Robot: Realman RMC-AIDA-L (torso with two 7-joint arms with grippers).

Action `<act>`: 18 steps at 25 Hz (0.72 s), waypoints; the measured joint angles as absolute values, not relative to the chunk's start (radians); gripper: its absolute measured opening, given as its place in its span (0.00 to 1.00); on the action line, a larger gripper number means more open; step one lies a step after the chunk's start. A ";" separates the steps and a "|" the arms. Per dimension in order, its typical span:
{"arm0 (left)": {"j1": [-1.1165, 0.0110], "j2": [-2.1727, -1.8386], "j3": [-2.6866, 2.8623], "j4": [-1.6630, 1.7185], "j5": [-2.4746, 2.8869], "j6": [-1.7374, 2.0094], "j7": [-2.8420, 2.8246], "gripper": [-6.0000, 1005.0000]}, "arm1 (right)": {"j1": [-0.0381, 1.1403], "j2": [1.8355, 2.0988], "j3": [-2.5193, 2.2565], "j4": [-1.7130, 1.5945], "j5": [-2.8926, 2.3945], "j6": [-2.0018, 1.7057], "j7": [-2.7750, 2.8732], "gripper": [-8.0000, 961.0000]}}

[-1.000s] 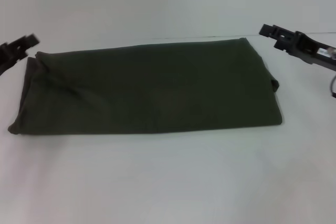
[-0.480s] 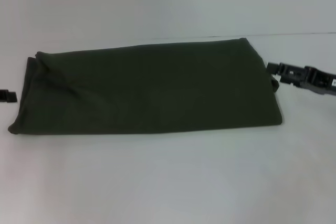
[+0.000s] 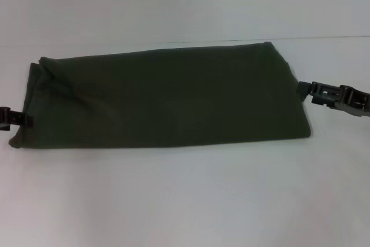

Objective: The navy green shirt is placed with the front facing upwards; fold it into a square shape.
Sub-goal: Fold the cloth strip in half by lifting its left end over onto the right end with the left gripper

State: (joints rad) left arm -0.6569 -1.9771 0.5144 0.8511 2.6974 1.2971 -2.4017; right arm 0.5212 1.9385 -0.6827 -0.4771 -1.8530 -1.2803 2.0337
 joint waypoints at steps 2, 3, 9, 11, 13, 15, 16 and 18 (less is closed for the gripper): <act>-0.658 -1.980 0.529 0.849 2.707 1.286 -2.407 0.59 | 0.521 1.939 -0.686 -0.477 -1.854 -1.281 2.034 0.93; -0.659 -1.980 0.533 0.846 2.710 1.283 -2.408 0.59 | 0.521 1.939 -0.687 -0.477 -1.854 -1.281 2.035 0.93; -0.677 -1.975 0.545 0.800 2.720 1.284 -2.413 0.59 | 0.525 1.939 -0.688 -0.477 -1.855 -1.276 2.035 0.93; -0.682 -1.973 0.549 0.790 2.722 1.285 -2.414 0.59 | 0.525 1.939 -0.688 -0.477 -1.855 -1.276 2.036 0.93; -0.684 -1.973 0.550 0.787 2.723 1.285 -2.415 0.59 | 0.525 1.939 -0.689 -0.477 -1.855 -1.275 2.036 0.93; -0.686 -1.972 0.551 0.786 2.724 1.282 -2.416 0.59 | 0.526 1.939 -0.689 -0.477 -1.855 -1.275 2.037 0.93; -0.687 -1.972 0.552 0.786 2.725 1.282 -2.417 0.59 | 0.527 1.939 -0.690 -0.477 -1.855 -1.275 2.037 0.93; -0.690 -1.970 0.552 0.787 2.734 1.282 -2.419 0.59 | 0.528 1.939 -0.691 -0.477 -1.855 -1.274 2.037 0.93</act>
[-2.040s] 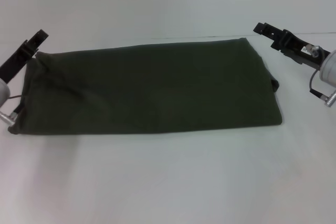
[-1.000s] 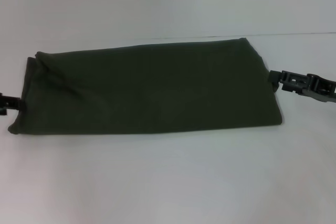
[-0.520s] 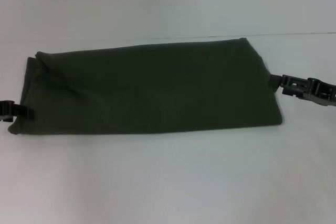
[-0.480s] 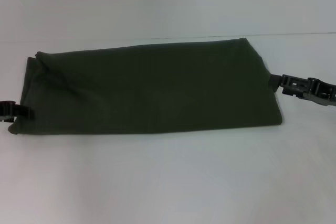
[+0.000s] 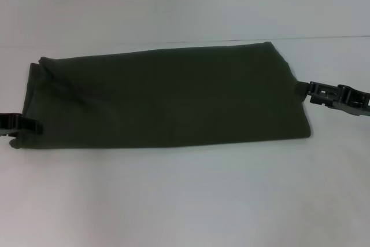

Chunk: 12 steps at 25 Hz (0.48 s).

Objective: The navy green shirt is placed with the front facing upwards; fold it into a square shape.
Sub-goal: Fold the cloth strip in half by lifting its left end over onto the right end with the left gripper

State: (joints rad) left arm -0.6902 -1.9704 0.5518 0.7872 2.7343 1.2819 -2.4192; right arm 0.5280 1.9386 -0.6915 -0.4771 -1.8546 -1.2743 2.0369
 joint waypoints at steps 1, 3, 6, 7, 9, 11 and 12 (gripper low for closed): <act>-0.691 -1.970 0.552 0.789 2.740 1.280 -2.420 0.59 | 0.529 1.939 -0.693 -0.477 -1.855 -1.273 2.037 0.93; -0.693 -1.970 0.552 0.793 2.752 1.267 -2.425 0.59 | 0.531 1.939 -0.694 -0.477 -1.855 -1.273 2.037 0.92; -0.694 -1.970 0.553 0.794 2.770 1.250 -2.432 0.59 | 0.533 1.939 -0.697 -0.477 -1.855 -1.272 2.039 0.92; -0.694 -1.970 0.553 0.794 2.773 1.247 -2.432 0.59 | 0.533 1.939 -0.697 -0.477 -1.855 -1.273 2.039 0.92; -0.695 -1.970 0.557 0.791 2.777 1.245 -2.432 0.58 | 0.534 1.939 -0.697 -0.477 -1.855 -1.272 2.041 0.92; -0.696 -1.972 0.568 0.789 2.777 1.245 -2.433 0.58 | 0.535 1.939 -0.697 -0.477 -1.855 -1.272 2.042 0.92; -0.695 -1.973 0.572 0.789 2.777 1.245 -2.433 0.58 | 0.535 1.939 -0.697 -0.477 -1.855 -1.272 2.042 0.92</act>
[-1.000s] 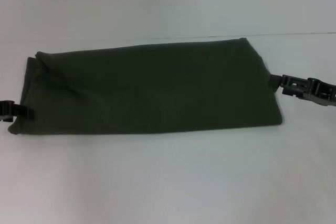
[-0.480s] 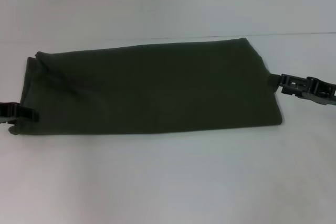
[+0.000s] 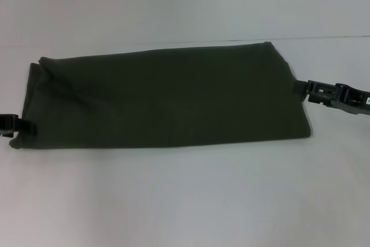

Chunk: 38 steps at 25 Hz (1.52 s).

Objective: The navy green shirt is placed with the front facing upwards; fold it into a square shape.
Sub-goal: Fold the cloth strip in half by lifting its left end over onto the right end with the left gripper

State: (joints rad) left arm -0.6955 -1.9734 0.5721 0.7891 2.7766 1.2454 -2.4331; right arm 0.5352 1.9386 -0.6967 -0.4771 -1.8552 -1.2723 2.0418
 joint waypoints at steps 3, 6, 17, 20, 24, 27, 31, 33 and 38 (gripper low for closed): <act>-0.696 -1.976 0.582 0.787 2.777 1.242 -2.434 0.58 | 0.537 1.939 -0.697 -0.477 -1.856 -1.272 2.042 0.92; -0.696 -1.978 0.591 0.783 2.777 1.238 -2.434 0.58 | 0.539 1.939 -0.697 -0.477 -1.856 -1.272 2.042 0.92; -0.704 -1.979 0.602 0.773 2.777 1.241 -2.434 0.53 | 0.539 1.940 -0.698 -0.477 -1.856 -1.267 2.041 0.93; -0.705 -1.979 0.604 0.773 2.777 1.236 -2.433 0.46 | 0.538 1.940 -0.698 -0.477 -1.856 -1.267 2.041 0.93; -0.706 -1.979 0.618 0.773 2.777 1.233 -2.431 0.39 | 0.538 1.940 -0.698 -0.477 -1.856 -1.267 2.042 0.92; -0.706 -1.979 0.626 0.773 2.777 1.233 -2.429 0.33 | 0.540 1.939 -0.698 -0.477 -1.856 -1.267 2.042 0.92; -0.706 -1.980 0.633 0.773 2.778 1.233 -2.428 0.26 | 0.543 1.934 -0.699 -0.490 -1.858 -1.274 2.062 0.92; -0.706 -1.980 0.633 0.773 2.778 1.232 -2.427 0.21 | 0.547 1.924 -0.703 -0.534 -1.879 -1.295 2.127 0.92; -0.707 -1.980 0.633 0.774 2.778 1.233 -2.427 0.05 | 0.595 1.896 -0.715 -0.722 -2.056 -1.376 2.415 0.92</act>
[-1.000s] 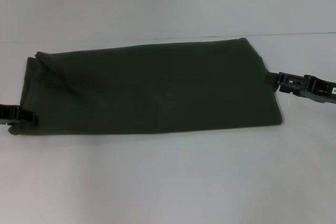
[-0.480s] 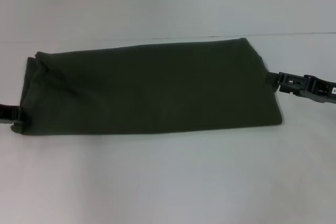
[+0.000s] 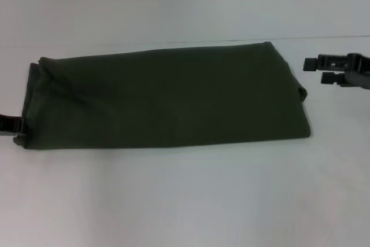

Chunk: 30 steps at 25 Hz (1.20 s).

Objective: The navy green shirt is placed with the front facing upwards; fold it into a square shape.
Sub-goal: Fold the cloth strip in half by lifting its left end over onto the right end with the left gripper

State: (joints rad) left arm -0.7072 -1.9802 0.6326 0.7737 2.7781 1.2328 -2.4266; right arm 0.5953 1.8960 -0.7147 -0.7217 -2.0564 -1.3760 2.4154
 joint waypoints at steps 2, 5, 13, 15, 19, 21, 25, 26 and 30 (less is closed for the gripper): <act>-0.708 -1.980 0.629 0.775 2.777 1.233 -2.425 0.03 | 0.649 1.872 -0.725 -0.789 -2.204 -1.412 2.570 0.92; -0.708 -1.980 0.628 0.775 2.775 1.231 -2.421 0.02 | 0.722 1.853 -0.724 -0.812 -2.344 -1.441 2.663 0.92; -0.707 -1.980 0.631 0.773 2.775 1.231 -2.411 0.02 | 0.867 1.906 -0.738 -0.768 -2.708 -1.432 2.732 0.92; -0.707 -1.980 0.631 0.773 2.775 1.231 -2.408 0.02 | 0.876 1.921 -0.744 -0.733 -2.733 -1.397 2.733 0.92; -0.706 -1.981 0.631 0.773 2.773 1.230 -2.404 0.02 | 0.872 1.941 -0.759 -0.684 -2.738 -1.335 2.728 0.92; -0.705 -1.982 0.630 0.773 2.772 1.230 -2.401 0.02 | 0.869 1.946 -0.760 -0.658 -2.739 -1.309 2.723 0.92; -0.705 -1.984 0.630 0.773 2.771 1.230 -2.398 0.02 | 0.866 1.958 -0.761 -0.626 -2.741 -1.264 2.715 0.92; -0.705 -1.986 0.631 0.773 2.770 1.229 -2.397 0.02 | 0.866 1.961 -0.761 -0.623 -2.741 -1.258 2.714 0.92; -0.706 -1.988 0.631 0.773 2.770 1.229 -2.397 0.02 | 0.865 1.973 -0.761 -0.620 -2.742 -1.239 2.713 0.92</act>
